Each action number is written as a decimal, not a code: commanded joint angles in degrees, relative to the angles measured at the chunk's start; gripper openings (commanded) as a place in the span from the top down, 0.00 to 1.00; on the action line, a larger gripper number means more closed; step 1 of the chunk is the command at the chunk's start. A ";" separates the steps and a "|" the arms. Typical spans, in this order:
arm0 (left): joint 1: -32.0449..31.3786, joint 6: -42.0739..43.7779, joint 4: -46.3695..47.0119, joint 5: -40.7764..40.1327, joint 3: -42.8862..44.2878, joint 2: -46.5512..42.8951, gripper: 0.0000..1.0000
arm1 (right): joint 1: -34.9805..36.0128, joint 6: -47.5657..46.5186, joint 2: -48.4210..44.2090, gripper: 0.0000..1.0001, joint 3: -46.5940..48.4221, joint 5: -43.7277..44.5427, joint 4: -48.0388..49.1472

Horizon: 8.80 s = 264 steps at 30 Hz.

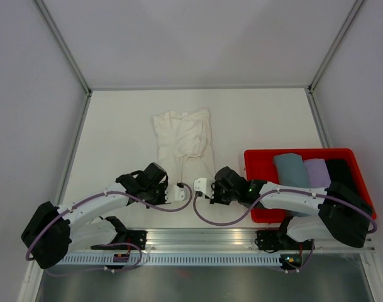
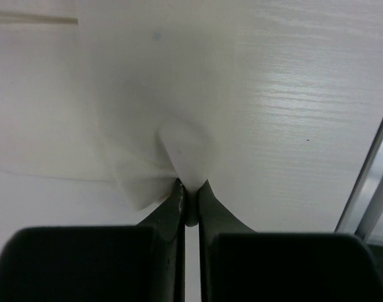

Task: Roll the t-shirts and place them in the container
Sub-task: Roll the tshirt

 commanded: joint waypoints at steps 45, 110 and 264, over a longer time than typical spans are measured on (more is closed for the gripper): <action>20.74 18.66 -30.56 22.23 22.47 29.52 0.91 | -15.11 39.52 3.17 0.94 1.03 -26.06 -3.84; 16.17 -8.95 -13.06 17.05 17.55 17.57 0.63 | 8.17 -8.47 -10.37 0.28 -2.31 8.48 -0.34; 26.63 -8.95 -19.83 20.12 16.14 16.69 0.98 | -16.70 58.32 3.17 0.63 -7.05 -24.65 20.51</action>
